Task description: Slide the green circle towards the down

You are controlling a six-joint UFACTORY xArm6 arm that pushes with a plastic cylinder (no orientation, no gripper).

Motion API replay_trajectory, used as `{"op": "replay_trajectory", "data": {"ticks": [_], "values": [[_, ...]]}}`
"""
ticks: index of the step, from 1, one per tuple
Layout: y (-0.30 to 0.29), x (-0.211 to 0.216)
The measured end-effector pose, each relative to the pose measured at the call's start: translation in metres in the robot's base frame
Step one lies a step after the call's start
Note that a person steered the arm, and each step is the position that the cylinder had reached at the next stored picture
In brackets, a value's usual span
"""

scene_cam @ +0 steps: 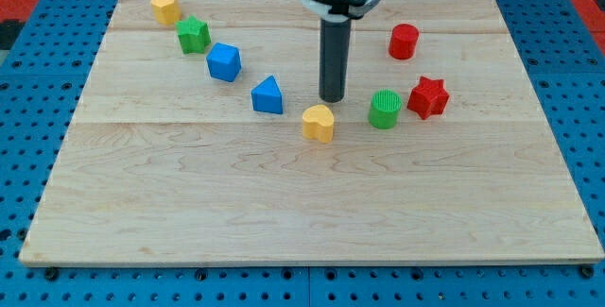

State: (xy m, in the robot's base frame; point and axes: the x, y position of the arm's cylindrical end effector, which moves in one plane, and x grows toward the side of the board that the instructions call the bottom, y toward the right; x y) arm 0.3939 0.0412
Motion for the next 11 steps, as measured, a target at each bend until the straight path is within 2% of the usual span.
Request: {"op": "replay_trajectory", "data": {"ticks": [2, 6, 10, 11], "values": [[0.081, -0.003], [0.069, 0.002], [0.069, 0.071], [0.071, 0.071]]}}
